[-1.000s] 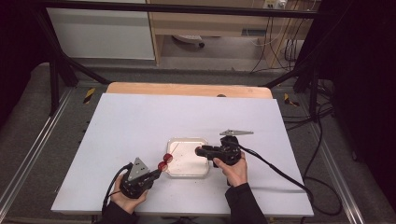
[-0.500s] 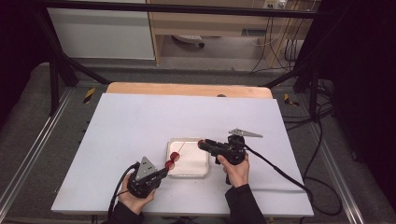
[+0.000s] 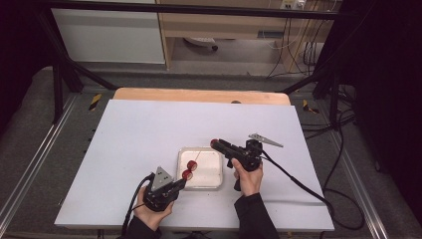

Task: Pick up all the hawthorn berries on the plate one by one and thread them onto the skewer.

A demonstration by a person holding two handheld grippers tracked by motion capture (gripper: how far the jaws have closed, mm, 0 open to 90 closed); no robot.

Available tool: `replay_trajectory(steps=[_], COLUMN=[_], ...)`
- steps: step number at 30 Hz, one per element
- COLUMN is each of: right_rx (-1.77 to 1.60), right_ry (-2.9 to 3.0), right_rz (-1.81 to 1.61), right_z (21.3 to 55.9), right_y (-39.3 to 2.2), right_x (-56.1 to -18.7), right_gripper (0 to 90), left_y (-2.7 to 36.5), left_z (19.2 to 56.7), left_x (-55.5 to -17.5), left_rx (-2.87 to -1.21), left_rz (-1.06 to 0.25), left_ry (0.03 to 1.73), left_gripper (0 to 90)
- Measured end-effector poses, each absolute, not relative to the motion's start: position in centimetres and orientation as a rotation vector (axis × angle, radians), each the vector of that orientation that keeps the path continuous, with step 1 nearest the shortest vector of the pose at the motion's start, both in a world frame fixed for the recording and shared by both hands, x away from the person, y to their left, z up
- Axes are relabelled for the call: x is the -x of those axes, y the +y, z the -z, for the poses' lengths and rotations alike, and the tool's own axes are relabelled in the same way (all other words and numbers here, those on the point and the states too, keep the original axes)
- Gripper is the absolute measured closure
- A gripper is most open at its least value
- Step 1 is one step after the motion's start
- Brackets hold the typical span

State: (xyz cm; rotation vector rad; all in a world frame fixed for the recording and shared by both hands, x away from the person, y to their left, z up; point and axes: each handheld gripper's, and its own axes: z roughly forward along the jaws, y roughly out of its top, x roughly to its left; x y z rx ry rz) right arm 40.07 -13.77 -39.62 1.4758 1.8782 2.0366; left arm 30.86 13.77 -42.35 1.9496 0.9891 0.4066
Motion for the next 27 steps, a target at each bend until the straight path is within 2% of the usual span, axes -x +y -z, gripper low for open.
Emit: replay_trajectory(steps=[27], right_rx=[-1.441], right_ry=[1.628], right_rz=[-2.209], right_z=[40.2], right_y=[-12.9], right_x=[-40.3], right_gripper=[62.2], left_y=[11.2], left_z=[41.7], left_x=[-31.6], left_rx=[-1.917], left_rz=[-0.39], left_ry=[0.996], left_gripper=[88.5])
